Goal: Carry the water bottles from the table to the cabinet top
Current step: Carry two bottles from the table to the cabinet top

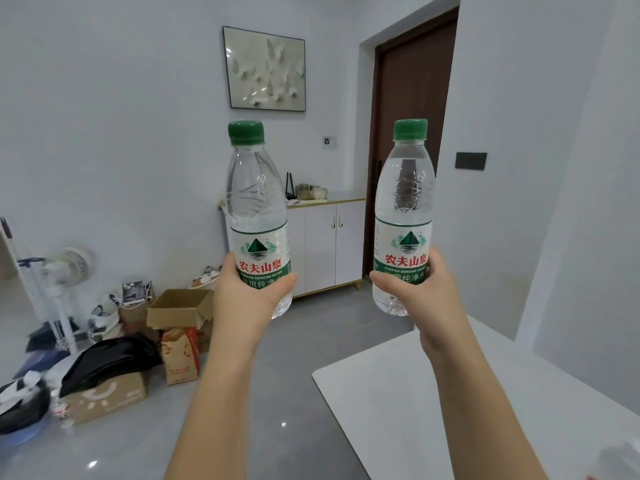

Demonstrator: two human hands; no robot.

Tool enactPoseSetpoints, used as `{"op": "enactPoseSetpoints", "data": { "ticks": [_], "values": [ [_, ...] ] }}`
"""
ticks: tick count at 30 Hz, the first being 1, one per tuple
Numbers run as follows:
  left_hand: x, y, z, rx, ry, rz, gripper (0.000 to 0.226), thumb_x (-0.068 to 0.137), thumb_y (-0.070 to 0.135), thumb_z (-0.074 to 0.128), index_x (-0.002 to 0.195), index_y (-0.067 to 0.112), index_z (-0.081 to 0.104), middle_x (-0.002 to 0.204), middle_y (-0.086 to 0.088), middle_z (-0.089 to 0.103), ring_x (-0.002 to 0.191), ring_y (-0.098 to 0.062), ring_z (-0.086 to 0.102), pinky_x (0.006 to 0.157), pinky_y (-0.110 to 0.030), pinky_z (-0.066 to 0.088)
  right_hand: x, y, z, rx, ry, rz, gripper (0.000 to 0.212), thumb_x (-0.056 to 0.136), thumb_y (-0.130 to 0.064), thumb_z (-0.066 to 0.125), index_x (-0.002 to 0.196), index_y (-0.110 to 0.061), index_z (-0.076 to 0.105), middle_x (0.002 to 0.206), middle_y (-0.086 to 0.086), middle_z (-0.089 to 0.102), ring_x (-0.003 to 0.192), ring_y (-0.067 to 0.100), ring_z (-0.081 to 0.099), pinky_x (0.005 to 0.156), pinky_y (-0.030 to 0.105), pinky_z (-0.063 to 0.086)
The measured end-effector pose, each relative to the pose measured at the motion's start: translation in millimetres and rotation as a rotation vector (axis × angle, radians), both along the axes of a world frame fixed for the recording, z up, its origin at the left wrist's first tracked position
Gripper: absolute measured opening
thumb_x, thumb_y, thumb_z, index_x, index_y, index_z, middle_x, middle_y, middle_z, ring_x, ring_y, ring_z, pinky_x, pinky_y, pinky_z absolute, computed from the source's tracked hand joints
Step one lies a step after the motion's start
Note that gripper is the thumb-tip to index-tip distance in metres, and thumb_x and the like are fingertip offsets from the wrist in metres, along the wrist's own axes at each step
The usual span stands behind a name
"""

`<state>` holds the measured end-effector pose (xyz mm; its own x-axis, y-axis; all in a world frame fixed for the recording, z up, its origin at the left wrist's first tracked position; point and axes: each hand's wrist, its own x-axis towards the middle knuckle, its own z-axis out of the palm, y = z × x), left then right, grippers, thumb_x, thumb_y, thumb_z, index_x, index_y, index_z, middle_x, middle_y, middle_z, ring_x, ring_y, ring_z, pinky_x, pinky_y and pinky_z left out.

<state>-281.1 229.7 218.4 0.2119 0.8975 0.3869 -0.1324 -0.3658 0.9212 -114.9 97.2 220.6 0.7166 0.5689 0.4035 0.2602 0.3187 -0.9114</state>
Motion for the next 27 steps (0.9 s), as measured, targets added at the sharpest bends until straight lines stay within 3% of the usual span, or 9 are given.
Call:
{"op": "enactPoseSetpoints", "data": {
  "ticks": [8, 19, 23, 27],
  "values": [
    [-4.8, 42.0, -0.4, -0.003, -0.002, -0.061, 0.048, 0.064, 0.007, 0.085, 0.093, 0.032, 0.056, 0.099, 0.006, 0.069, 0.095, -0.016, 0.065, 0.085, -0.041, 0.054, -6.1, 38.5, 14.4, -0.008, -0.074, -0.037, 0.054, 0.070, -0.003, 0.082, 0.115, -0.024, 0.061, 0.102, -0.007, 0.072, 0.095, 0.012, 0.069, 0.085, 0.036, 0.057],
    [24.3, 123.8, -40.5, -0.099, -0.019, -0.029, 0.054, 0.065, 0.005, 0.085, 0.106, 0.026, 0.057, 0.103, 0.005, 0.069, 0.098, -0.018, 0.066, 0.088, -0.043, 0.054, 24.9, 134.3, -29.2, -0.078, -0.041, -0.070, 0.062, 0.069, -0.007, 0.084, 0.122, -0.022, 0.057, 0.109, -0.005, 0.070, 0.102, 0.014, 0.066, 0.090, 0.044, 0.056],
    [51.0, 174.8, -47.2, -0.100, -0.018, -0.037, 0.054, 0.066, 0.005, 0.084, 0.103, 0.031, 0.056, 0.102, 0.008, 0.069, 0.097, -0.015, 0.066, 0.085, -0.038, 0.054, 52.0, 188.5, -44.3, -0.079, -0.034, -0.081, 0.062, 0.069, -0.007, 0.084, 0.123, -0.023, 0.056, 0.107, -0.007, 0.069, 0.099, 0.009, 0.066, 0.088, 0.039, 0.056],
    [81.2, 235.2, -42.9, -0.104, 0.015, -0.033, 0.057, 0.065, 0.003, 0.084, 0.110, 0.024, 0.057, 0.103, 0.008, 0.068, 0.099, -0.015, 0.065, 0.085, -0.036, 0.053, 81.4, 249.8, -46.0, -0.071, -0.024, -0.095, 0.068, 0.070, -0.008, 0.083, 0.129, -0.025, 0.052, 0.108, -0.014, 0.066, 0.097, 0.001, 0.064, 0.083, 0.028, 0.054]
  ]
}}
